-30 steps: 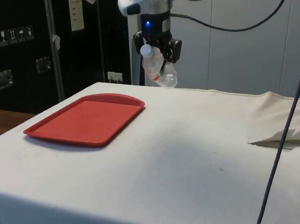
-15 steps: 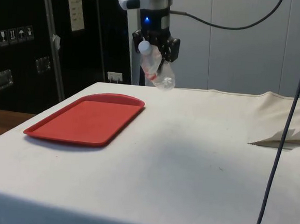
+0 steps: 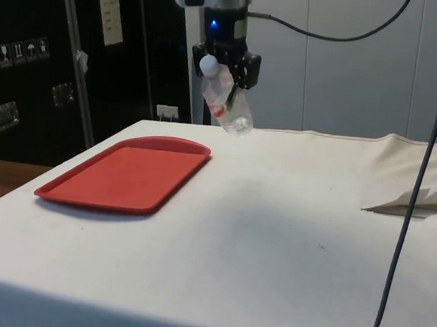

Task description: Place the bottle upright on the tray.

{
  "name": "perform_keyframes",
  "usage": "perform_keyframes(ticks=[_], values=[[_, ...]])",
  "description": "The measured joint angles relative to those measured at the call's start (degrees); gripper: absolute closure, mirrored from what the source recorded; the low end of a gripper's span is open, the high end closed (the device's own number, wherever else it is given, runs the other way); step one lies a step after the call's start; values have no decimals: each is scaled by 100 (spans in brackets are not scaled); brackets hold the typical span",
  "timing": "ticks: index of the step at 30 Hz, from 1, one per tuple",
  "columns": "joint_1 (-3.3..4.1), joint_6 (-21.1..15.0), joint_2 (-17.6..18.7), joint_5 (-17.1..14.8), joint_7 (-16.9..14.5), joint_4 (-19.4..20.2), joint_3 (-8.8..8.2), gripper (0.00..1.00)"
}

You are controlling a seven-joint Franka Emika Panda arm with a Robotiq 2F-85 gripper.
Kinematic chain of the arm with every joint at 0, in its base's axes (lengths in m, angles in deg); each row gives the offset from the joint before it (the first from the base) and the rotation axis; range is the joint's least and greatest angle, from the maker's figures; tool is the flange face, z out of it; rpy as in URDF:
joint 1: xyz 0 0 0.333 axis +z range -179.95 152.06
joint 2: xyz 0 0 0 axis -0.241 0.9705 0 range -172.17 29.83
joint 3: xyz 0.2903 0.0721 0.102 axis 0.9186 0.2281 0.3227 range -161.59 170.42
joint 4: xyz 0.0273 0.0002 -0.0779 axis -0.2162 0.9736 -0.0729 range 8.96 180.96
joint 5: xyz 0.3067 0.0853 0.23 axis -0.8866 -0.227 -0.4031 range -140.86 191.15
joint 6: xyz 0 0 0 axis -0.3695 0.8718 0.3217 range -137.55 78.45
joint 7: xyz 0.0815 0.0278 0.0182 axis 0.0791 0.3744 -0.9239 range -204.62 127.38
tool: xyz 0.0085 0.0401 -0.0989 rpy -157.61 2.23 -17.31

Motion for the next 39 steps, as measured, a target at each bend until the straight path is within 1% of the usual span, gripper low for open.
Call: perform_keyframes(ticks=[6, 8, 11, 12, 15, 16, 18, 19, 20, 23, 25, 26, 29, 31, 33, 39], values=[[0, -34, -6, -338, -241, 0, -40, 66], [0, -34, -11, -395, -286, -6, -46, 66], [-6, -40, -11, -647, -464, -11, -69, 66], [-6, -40, -11, -647, -464, -11, -69, 66], [-6, -40, -17, -808, -584, -23, -86, 66], [-6, -40, -17, -808, -584, -23, -86, 66], [-6, -40, -17, -980, -716, -29, -109, 66], [-6, -40, -17, -980, -716, -29, -109, 66], [-6, -40, -17, -1100, -808, -34, -126, 66], [-6, -40, -17, -1289, -940, -40, -149, 66], [-6, -40, -17, -1346, -991, -40, -160, 66], [-6, -40, -17, -1473, -1083, -46, -178, 66], [-6, -40, -17, -1673, -1243, -52, -206, 66], [-6, -40, -17, -1874, -1392, -52, -229, 66], [-6, -40, -17, -1931, -1438, -57, -241, 66], [-6, -34, -17, -2349, -1765, -63, -304, 66]])
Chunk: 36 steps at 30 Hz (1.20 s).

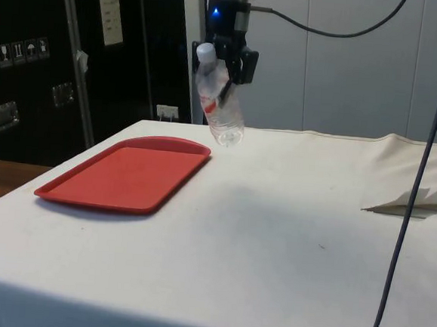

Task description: Place the bottle upright on the tray.

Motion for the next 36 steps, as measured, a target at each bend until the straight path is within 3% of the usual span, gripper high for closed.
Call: perform_keyframes(ticks=[19, 36], values=[[0, 120, 0, -1232, -928, -52, -201, 66], [0, 229, 178, -1753, -974, -304, -350, 66]])
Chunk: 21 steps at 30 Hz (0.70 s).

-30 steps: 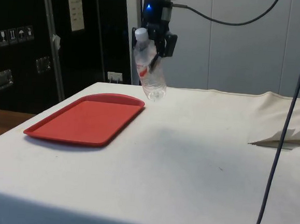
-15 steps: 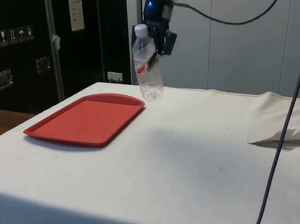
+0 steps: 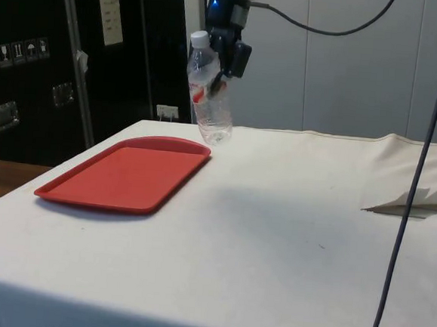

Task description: Place the bottle upright on the tray.

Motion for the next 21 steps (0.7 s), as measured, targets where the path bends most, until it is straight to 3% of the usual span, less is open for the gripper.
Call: perform_keyframes(ticks=[13, 21], values=[[0, 17, 298, -407, -6, -304, -11, 66], [-11, 57, 665, -854, -63, -665, -11, 66]])
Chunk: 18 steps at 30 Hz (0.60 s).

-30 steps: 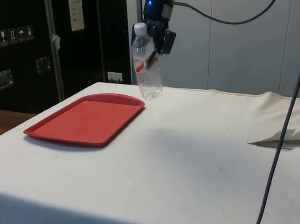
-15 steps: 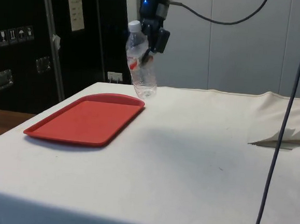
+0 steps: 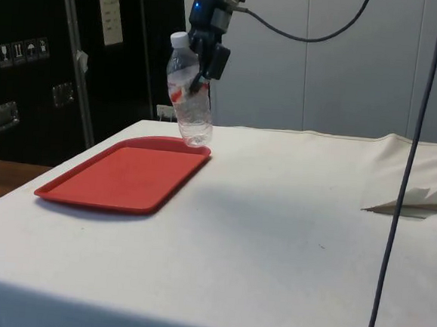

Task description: Place the bottle upright on the tray.

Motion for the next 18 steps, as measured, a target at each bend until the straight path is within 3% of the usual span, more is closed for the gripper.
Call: perform_keyframes(ticks=[18], values=[[-34, 115, 516, -831, -178, -556, 0, 66]])
